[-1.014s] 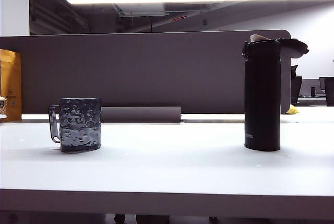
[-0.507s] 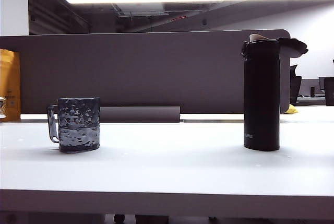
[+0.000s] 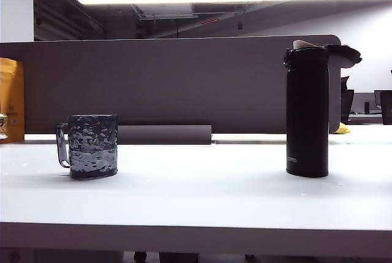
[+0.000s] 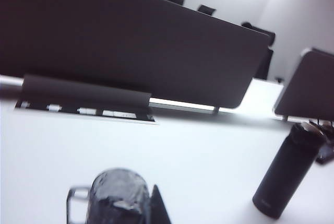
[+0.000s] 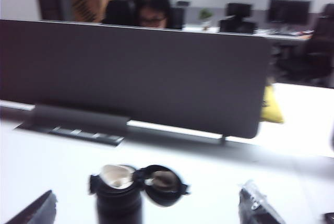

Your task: Pick up the black thermos, pour some water into the cup, then place the black thermos back on the table.

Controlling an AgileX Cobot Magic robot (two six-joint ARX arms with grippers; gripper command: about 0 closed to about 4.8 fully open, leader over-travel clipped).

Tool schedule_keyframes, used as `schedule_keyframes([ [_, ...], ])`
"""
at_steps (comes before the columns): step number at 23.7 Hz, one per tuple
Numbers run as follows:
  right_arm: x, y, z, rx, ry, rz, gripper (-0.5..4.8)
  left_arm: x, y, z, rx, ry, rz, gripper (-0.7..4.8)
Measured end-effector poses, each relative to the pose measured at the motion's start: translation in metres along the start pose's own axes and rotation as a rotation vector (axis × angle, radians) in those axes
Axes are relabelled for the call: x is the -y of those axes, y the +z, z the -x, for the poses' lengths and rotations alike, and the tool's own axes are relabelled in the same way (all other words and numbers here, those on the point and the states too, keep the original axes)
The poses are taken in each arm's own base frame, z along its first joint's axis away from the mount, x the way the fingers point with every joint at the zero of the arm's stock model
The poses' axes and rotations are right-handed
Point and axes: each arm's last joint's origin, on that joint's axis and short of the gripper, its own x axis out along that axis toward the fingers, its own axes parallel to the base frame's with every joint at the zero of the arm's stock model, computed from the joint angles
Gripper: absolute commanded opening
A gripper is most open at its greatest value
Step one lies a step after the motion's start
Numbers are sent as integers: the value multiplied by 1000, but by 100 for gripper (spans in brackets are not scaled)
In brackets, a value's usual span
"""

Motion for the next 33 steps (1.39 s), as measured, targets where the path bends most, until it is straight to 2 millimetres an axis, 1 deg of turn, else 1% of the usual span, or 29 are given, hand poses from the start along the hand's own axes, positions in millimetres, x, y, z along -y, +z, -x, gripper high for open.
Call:
schedule_keyframes([
  [2, -2, -4, -13, -36, 52, -8, 479, 2, 13, -10, -24, -21, -31, -5],
  [4, -7, -8, -24, -55, 101, -36, 479, 3, 26, -27, -56, -28, -49, -5],
  [6, -14, -13, -34, -58, 148, -63, 479, 4, 30, -42, -93, -32, -47, -5],
  [9, -27, -25, -47, -63, 183, -71, 479, 9, 28, -69, -169, -62, -51, -5],
  [10, -30, -30, -50, -76, 184, -71, 479, 13, 25, -80, -190, -86, -55, -5],
  [12, -38, -45, -58, -127, 175, -70, 479, 21, 18, -93, -217, -121, -65, -5],
  [16, -46, -85, -68, -227, 165, -72, 479, 37, 5, -115, -228, -168, -84, -5],
  [19, -48, -108, -74, -251, 160, -110, 479, 45, -6, -124, -257, -191, -115, -5],
  [22, -49, -124, -81, -256, 128, -112, 479, 50, -18, -132, -287, -224, -174, -5],
  [25, -51, -135, -94, -249, 95, -109, 479, 52, -27, -141, -294, -237, -212, -5],
  [29, -54, -155, -112, -244, 71, -93, 479, 49, -38, -153, -285, -194, -223, -5],
  [31, -55, -171, -123, -250, 32, -85, 479, 47, -45, -160, -288, -177, -223, -5],
  [33, -57, -186, -128, -269, 17, -79, 479, 47, -50, -164, -282, -179, -222, -5],
])
